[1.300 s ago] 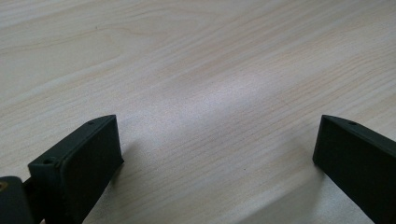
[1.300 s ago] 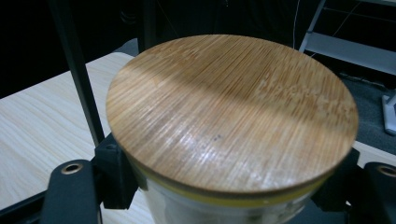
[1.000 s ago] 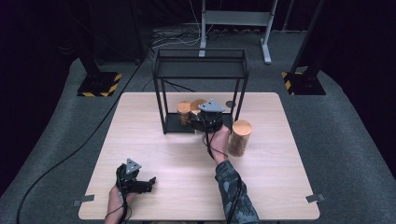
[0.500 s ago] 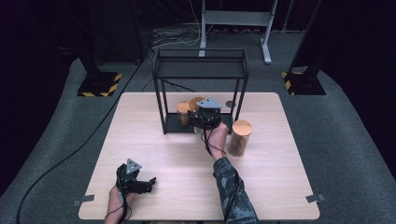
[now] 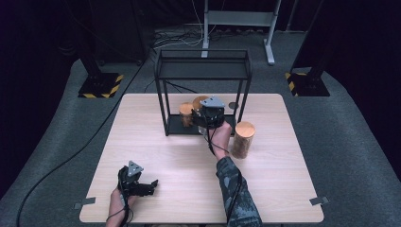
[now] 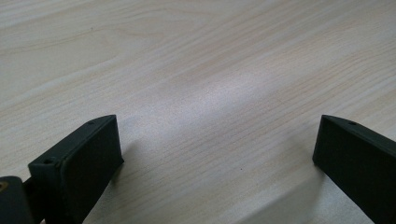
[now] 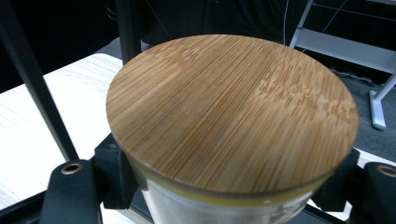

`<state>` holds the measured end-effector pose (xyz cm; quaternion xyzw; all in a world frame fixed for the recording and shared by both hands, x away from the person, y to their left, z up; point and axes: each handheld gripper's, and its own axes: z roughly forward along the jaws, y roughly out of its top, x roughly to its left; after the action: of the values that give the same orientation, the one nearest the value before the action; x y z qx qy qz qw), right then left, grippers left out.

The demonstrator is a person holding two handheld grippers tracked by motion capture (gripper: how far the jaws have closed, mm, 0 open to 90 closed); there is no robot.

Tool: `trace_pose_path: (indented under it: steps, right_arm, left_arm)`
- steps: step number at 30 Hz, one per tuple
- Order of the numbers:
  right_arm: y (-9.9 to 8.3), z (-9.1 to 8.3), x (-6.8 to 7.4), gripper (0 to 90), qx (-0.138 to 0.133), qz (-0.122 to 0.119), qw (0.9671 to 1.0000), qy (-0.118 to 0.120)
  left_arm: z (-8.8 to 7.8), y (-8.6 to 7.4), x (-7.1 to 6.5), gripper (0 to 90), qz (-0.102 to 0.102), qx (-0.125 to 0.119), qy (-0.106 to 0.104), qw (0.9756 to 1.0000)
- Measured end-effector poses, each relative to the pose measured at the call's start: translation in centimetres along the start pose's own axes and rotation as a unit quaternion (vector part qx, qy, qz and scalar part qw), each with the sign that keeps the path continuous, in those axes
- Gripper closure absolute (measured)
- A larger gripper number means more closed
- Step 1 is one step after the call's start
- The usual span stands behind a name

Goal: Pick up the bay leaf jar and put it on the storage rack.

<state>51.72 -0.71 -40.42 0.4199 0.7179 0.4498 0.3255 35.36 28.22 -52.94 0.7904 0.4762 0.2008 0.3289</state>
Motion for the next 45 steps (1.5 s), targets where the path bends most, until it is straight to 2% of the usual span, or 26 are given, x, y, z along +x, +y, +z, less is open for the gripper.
trace_pose_path:
  steps: [14, 29, 45]
  right_arm:
    - [0.0, 0.9, -1.0, 25.0, 0.002, 0.014, 0.9999, -0.008]
    - [0.3, 2.0, -1.0, 25.0, 0.006, 0.010, 0.9998, -0.018]
    - [0.7, 3.0, -1.7, 25.0, 0.003, 0.028, 0.9994, -0.020]
  left_arm:
    - [0.0, 0.0, 0.0, 0.5, 0.000, 0.000, 0.000, 1.0000]
    - [0.0, 0.0, 0.0, 0.5, 0.003, 0.001, -0.002, 1.0000]
    - [0.0, 0.0, 0.0, 0.6, 0.003, 0.001, -0.002, 1.0000]
